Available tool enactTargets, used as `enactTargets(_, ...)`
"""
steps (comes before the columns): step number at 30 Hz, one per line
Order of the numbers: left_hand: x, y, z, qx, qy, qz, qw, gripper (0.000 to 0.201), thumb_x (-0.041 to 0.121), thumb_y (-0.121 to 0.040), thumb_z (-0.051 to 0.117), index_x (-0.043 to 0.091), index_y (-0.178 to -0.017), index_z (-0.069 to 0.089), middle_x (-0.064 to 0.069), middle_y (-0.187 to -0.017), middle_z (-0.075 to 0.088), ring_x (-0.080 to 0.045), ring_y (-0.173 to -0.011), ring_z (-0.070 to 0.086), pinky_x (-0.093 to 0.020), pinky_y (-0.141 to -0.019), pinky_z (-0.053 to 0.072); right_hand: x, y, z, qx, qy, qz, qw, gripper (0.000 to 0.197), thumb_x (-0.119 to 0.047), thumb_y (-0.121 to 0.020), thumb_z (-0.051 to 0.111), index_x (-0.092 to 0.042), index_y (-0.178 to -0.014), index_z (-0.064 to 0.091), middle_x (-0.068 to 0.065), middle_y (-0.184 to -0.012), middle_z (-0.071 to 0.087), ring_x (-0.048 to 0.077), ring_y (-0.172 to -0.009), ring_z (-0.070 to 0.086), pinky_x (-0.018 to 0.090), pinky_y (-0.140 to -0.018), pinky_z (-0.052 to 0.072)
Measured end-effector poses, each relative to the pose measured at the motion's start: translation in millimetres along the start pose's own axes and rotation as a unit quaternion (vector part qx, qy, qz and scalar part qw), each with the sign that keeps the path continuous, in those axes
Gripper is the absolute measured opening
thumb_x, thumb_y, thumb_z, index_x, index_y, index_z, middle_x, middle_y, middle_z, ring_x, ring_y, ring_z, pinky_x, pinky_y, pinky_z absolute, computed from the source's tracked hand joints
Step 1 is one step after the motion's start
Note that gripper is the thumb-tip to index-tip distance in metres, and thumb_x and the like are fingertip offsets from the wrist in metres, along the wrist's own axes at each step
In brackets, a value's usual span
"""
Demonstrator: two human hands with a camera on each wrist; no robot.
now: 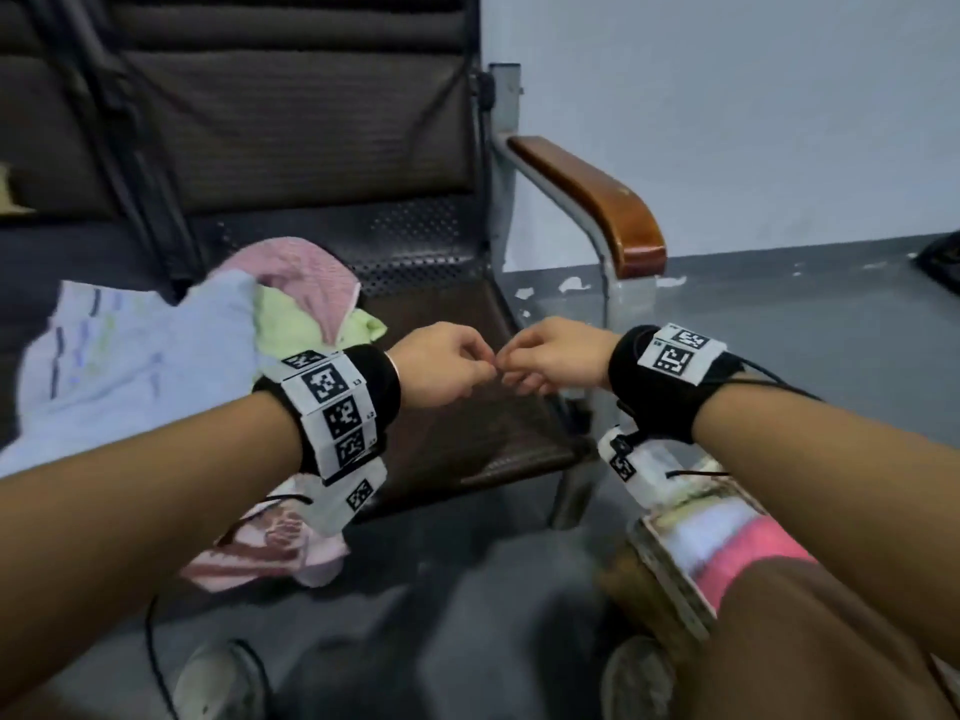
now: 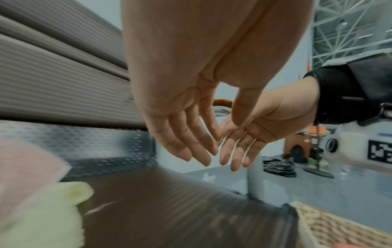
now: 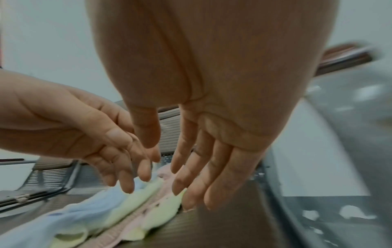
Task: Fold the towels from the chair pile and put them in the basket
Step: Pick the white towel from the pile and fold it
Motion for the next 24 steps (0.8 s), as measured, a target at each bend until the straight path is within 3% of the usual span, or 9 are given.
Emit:
enactTargets(3,-54,37,-50,0.092,-0.055,-0.048,0.993,0.011,0.028,-0.089,0.063,0.025,-0.098,0.068,0.001,-0.098,0.073,-0.018,-0.093,0.068,-0.030,-0.085,0.053,-56,-35,47,-0.017,-0.002,-0.040,0.999,0.021,-0.022,-0.097,0.058,-0.010,-0.110,0.069,0.008,-0.093,0.070,0.018,-0.076,0.058,0.025,-0.062,0.044)
enactTargets(5,-94,56,-74,0.122,-0.095,-0.093,0.984,0.019,0.030,-0.090,0.061,0.023,-0.106,0.067,0.002,-0.109,0.070,-0.018,-0.100,0.064,-0.027,-0.083,0.047,-82,-56,76,-0.028,0.005,-0.058,0.998,0.015,-0.022,-0.096,0.061,-0.013,-0.102,0.071,0.008,-0.093,0.072,0.019,-0.076,0.059,0.032,-0.067,0.046)
enactTargets(9,-173,83,-98,0.149,-0.161,-0.211,0.952,0.049,0.035,-0.090,0.058,0.018,-0.136,0.050,-0.012,-0.134,0.055,-0.031,-0.120,0.055,-0.037,-0.097,0.046,-106,-91,126,-0.042,0.039,-0.102,0.993,0.015,-0.024,-0.093,0.062,-0.017,-0.104,0.070,0.006,-0.102,0.073,0.019,-0.084,0.067,0.040,-0.080,0.055)
enactTargets(13,-240,99,-102,0.118,-0.179,-0.315,0.925,0.076,0.053,-0.091,0.056,0.011,-0.149,0.032,-0.019,-0.145,0.045,-0.038,-0.129,0.048,-0.043,-0.105,0.042,-105,-112,163,-0.071,0.111,-0.138,0.982,0.026,-0.025,-0.094,0.062,-0.016,-0.116,0.071,0.001,-0.103,0.069,0.017,-0.093,0.066,0.030,-0.084,0.051)
enactTargets(15,-258,100,-100,0.085,-0.169,-0.318,0.929,0.067,0.059,-0.095,0.047,0.009,-0.139,0.046,-0.017,-0.142,0.051,-0.035,-0.125,0.052,-0.039,-0.102,0.045,-103,-119,171,-0.083,0.130,-0.140,0.978,0.027,-0.025,-0.094,0.063,-0.014,-0.118,0.071,-0.001,-0.100,0.068,0.015,-0.091,0.062,0.025,-0.084,0.046)
enactTargets(17,-263,98,-105,0.107,-0.183,-0.305,0.928,0.054,0.055,-0.100,0.041,0.008,-0.118,0.061,-0.018,-0.129,0.061,-0.035,-0.115,0.057,-0.037,-0.094,0.047,-105,-125,177,-0.092,0.149,-0.145,0.974,0.028,-0.027,-0.095,0.063,-0.015,-0.119,0.070,0.001,-0.110,0.069,0.016,-0.101,0.063,0.028,-0.093,0.048)
enactTargets(19,-261,94,-112,0.152,-0.164,-0.297,0.928,0.050,0.047,-0.103,0.039,0.004,-0.109,0.064,-0.021,-0.125,0.063,-0.037,-0.115,0.057,-0.036,-0.091,0.045,-109,-132,180,-0.089,0.168,-0.150,0.970,0.031,-0.030,-0.095,0.062,-0.016,-0.123,0.067,0.002,-0.119,0.068,0.018,-0.107,0.063,0.031,-0.098,0.047)
enactTargets(21,-251,89,-119,0.209,-0.124,-0.266,0.933,0.052,0.047,-0.104,0.035,0.005,-0.095,0.063,-0.022,-0.116,0.065,-0.038,-0.109,0.059,-0.034,-0.082,0.041,-114,-138,182,-0.080,0.149,-0.146,0.975,0.042,-0.036,-0.093,0.065,-0.018,-0.130,0.062,0.003,-0.115,0.069,0.018,-0.098,0.064,0.031,-0.090,0.049)
enactTargets(24,-219,81,-124,0.287,-0.058,-0.193,0.936,0.052,0.052,-0.102,0.031,0.017,-0.073,0.057,-0.010,-0.085,0.063,-0.034,-0.086,0.058,-0.031,-0.070,0.033,-125,-140,184,-0.072,0.071,-0.160,0.982,0.067,-0.046,-0.082,0.076,-0.024,-0.138,0.047,-0.002,-0.108,0.070,0.014,-0.093,0.067,0.032,-0.086,0.052)
Point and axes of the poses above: each hand's wrist, its own y-axis away from the middle knuckle, its own z-axis out of the palm, x = y × z, the point moved 5 cm from there along -y, towards the middle knuckle
